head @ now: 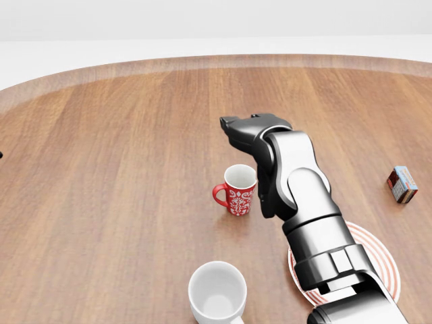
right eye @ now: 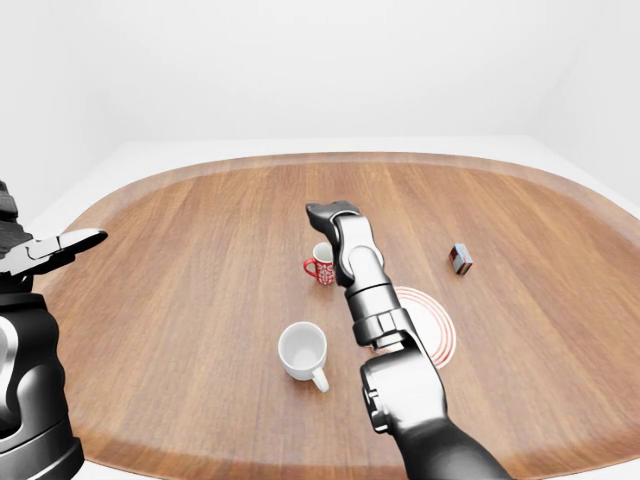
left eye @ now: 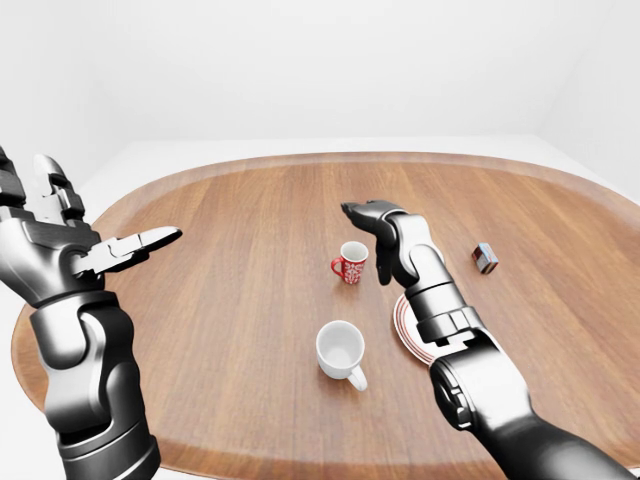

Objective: Put the white mug on the plate.

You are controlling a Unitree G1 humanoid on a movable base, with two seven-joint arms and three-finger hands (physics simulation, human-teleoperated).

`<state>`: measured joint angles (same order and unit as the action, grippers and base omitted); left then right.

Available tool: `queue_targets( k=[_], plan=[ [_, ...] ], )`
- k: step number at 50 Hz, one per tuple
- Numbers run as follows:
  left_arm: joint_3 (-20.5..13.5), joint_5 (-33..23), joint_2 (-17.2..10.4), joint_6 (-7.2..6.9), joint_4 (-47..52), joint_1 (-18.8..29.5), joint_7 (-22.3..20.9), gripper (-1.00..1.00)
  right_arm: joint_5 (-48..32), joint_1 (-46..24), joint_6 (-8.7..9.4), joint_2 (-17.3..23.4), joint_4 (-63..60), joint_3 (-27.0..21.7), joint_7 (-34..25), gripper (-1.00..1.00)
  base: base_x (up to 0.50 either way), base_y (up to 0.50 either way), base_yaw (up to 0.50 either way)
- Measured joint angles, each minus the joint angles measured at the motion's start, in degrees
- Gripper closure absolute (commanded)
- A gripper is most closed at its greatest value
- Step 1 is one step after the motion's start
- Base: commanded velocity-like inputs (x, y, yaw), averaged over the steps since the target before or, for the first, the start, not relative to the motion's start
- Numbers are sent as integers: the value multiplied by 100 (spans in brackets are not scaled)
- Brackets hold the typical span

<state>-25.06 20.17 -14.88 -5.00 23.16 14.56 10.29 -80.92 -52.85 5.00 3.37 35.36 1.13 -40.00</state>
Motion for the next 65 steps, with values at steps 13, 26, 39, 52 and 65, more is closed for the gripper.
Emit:
queue_targets(
  k=[13,26,39,52,65],
  plan=[
    [-1,6,3,0,28,-5,1,-100,67,272,0,-391,600,263,0,-100,0,0,0],
    [1,9,2,0,5,5,-2,-100,-93,601,0,-591,712,415,0,-100,0,0,0],
    [7,11,4,0,15,3,2,-100,-282,885,0,-779,646,521,0,-100,0,0,0],
    [11,6,11,0,-9,-2,-7,-100,-315,947,0,-1058,1196,601,0,-100,0,0,0],
    [9,13,12,0,32,-16,-6,-100,-344,1133,0,-1270,1518,698,0,-100,0,0,0]
  ],
)
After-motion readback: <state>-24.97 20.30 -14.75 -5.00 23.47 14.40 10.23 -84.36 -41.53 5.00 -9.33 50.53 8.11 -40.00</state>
